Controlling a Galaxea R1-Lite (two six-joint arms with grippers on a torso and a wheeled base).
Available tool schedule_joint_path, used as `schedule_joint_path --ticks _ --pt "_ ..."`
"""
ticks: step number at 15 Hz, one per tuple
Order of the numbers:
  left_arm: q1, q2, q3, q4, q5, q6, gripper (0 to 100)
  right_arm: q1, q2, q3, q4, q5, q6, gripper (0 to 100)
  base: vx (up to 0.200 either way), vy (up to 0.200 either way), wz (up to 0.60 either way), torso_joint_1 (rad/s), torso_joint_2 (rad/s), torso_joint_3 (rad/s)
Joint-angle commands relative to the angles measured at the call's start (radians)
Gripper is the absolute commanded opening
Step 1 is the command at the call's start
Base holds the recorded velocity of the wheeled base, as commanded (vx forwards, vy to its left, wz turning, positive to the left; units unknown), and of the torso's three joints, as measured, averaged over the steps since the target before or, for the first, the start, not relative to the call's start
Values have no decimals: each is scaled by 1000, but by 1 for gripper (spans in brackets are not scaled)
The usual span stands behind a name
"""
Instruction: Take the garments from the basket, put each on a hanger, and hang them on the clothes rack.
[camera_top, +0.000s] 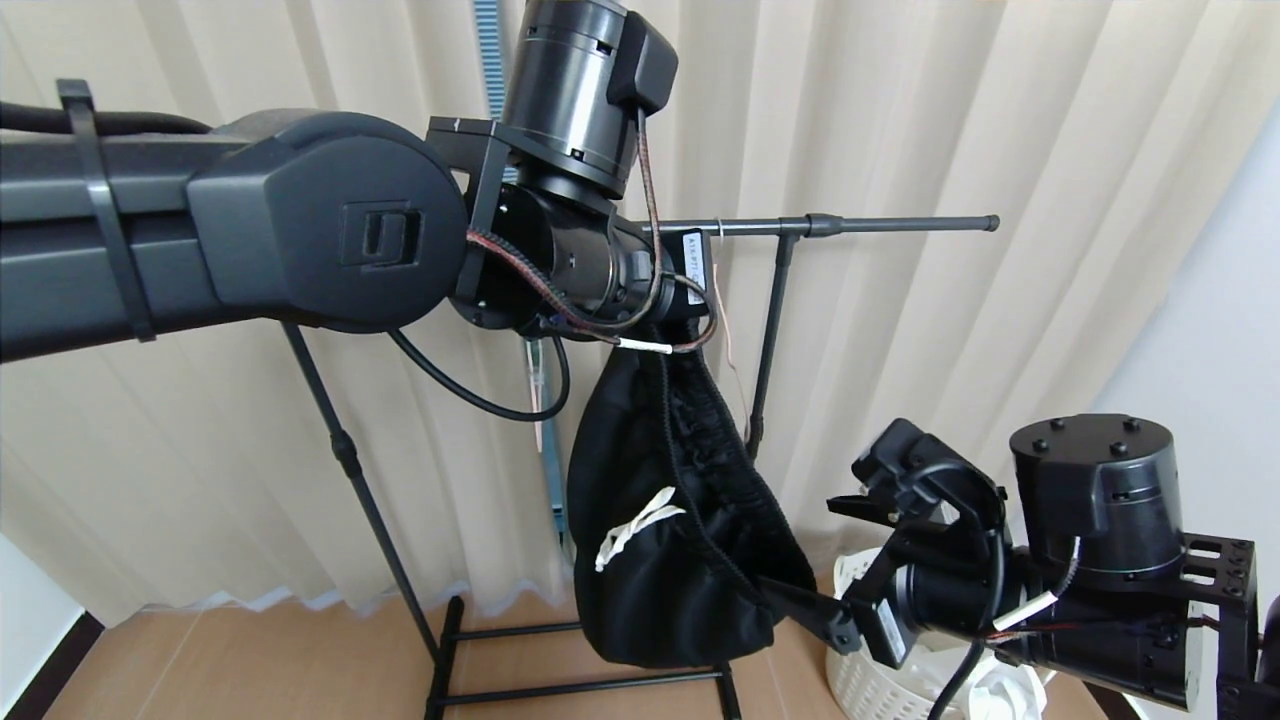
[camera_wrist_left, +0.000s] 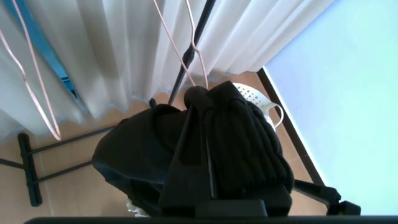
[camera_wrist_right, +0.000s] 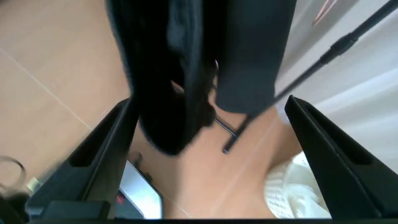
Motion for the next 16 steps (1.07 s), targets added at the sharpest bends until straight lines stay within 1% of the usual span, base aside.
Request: schedule_joint_path --ticks 1,3,5,7,9,10,14,15,16 --pt "-12 -3 1 0 1 -1 0 18 17 -13 -42 -7 52 100 0 0 0 0 0 0" --pt "-21 -3 1 0 1 2 0 11 21 -32 -48 -7 56 100 0 0 0 0 0 0" --pt "-27 -3 1 3 2 2 0 -16 23 -38 -48 -9 56 100 0 0 0 0 0 0" --pt "-30 -4 0 33 2 2 0 -42 24 -42 -48 -9 55 100 0 0 0 0 0 0" --pt "-30 -6 0 33 2 2 0 -52 43 -45 -48 -9 56 100 0 0 0 0 0 0" --pt "-30 -6 0 33 2 2 0 -64 61 -44 -50 -9 55 0 0 0 0 0 0 0" --pt "-33 -21 3 36 2 2 0 -67 110 -45 -55 -9 55 0 0 0 0 0 0 0" --pt "-33 -27 10 36 2 2 0 -85 112 -47 -68 -9 55 0 0 0 0 0 0 0" --pt "-33 -50 47 36 -1 2 0 -125 109 -53 -84 -6 55 0 0 0 0 0 0 0"
